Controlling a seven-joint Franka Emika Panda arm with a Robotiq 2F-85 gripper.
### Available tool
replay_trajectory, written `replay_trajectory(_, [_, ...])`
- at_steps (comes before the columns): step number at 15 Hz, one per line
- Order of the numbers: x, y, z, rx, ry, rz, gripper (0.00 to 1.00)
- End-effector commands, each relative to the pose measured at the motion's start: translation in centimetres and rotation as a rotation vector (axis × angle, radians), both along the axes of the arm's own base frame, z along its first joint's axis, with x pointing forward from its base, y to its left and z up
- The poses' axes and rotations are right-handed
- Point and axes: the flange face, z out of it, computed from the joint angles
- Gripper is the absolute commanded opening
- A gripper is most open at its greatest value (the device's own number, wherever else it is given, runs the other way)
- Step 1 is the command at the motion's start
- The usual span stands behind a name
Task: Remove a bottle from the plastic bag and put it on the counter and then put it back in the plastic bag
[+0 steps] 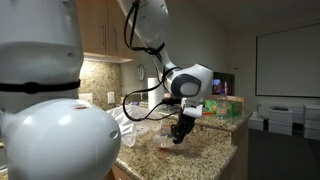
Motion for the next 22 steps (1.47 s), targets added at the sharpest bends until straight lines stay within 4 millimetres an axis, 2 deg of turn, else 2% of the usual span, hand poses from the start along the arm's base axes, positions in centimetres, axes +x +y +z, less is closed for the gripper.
replay_trajectory(1, [-2.5, -0.3, 0.0, 0.022, -0.021, -0.069, 0.09])
replay_trajectory(5, [-3.3, -0.5, 0.2, 0.018, -0.082, -0.126, 0.09])
replay_trajectory(8, [-3.0, -0.3, -0.1, 0.017, -0.122, -0.168, 0.09])
replay_trajectory(12, [-2.2, 1.1, -1.4, 0.053, -0.156, -0.185, 0.09])
replay_trajectory(16, [-2.3, 2.4, -3.2, 0.101, -0.155, -0.148, 0.09])
replay_trajectory(22, [-2.6, 2.8, -5.6, 0.109, -0.131, -0.100, 0.09])
